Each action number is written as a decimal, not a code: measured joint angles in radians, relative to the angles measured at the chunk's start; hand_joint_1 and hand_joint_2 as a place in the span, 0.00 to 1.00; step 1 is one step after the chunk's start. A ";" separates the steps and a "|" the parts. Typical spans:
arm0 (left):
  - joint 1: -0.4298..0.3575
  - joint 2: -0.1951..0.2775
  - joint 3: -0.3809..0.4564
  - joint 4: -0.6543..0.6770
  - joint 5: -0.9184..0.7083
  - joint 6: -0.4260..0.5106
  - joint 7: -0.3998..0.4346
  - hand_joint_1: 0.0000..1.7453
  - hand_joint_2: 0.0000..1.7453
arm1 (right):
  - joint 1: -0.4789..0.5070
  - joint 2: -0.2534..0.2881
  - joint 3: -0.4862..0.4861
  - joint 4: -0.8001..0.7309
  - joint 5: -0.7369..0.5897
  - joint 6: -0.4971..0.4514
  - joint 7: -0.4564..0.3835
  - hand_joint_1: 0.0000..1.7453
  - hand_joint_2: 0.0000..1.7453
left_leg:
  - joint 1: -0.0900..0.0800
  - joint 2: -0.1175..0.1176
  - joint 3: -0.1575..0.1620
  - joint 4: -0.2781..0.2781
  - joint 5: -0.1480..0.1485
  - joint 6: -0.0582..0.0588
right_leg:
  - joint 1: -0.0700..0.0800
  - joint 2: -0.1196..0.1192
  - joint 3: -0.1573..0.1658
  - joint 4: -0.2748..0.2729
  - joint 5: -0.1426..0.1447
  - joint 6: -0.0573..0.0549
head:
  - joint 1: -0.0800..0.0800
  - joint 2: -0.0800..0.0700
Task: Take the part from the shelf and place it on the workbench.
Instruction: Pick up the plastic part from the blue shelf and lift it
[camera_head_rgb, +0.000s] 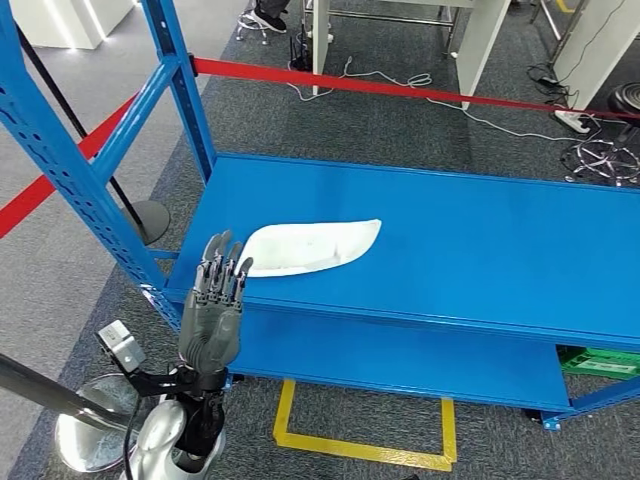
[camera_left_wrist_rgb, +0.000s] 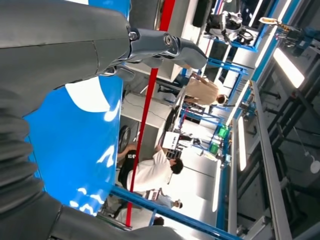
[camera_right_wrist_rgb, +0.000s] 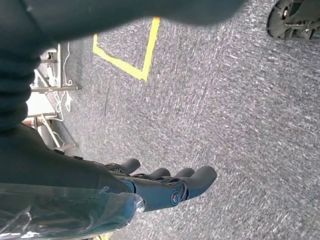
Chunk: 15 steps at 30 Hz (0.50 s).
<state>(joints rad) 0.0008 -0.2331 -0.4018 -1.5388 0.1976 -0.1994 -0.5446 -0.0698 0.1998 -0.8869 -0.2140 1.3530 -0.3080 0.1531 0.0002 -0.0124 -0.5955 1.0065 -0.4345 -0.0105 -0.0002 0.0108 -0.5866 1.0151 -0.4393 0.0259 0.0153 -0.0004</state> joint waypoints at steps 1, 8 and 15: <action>-0.002 0.000 -0.001 0.002 -0.003 0.002 0.000 0.00 1.00 | 0.000 0.000 0.000 0.000 0.001 -0.002 0.000 0.00 1.00 | 0.000 0.000 0.000 0.000 0.000 0.002 | 0.000 0.000 0.002 -0.003 0.001 0.003 | 0.000 0.000; -0.018 0.000 -0.002 0.017 -0.061 0.053 0.020 0.00 1.00 | 0.000 0.000 0.000 0.000 0.002 -0.008 0.001 0.00 1.00 | -0.001 0.000 0.000 0.000 0.000 0.006 | -0.001 0.000 0.005 -0.009 0.005 0.017 | 0.000 0.000; -0.088 0.028 -0.008 0.047 -0.300 0.170 0.057 0.00 1.00 | -0.002 0.000 0.000 0.000 0.019 -0.007 -0.006 0.00 1.00 | 0.001 0.000 0.000 0.000 0.002 0.006 | 0.001 0.000 0.003 -0.007 0.005 0.018 | -0.001 0.000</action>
<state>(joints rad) -0.0868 -0.2049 -0.4093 -1.4917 -0.1019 -0.0293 -0.4880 -0.0717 0.1999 -0.8873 -0.2140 1.3719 -0.3147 0.1470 0.0015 -0.0123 -0.5954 1.0063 -0.4325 -0.0042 0.0005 0.0108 -0.5833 1.0083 -0.4340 0.0435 0.0146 -0.0004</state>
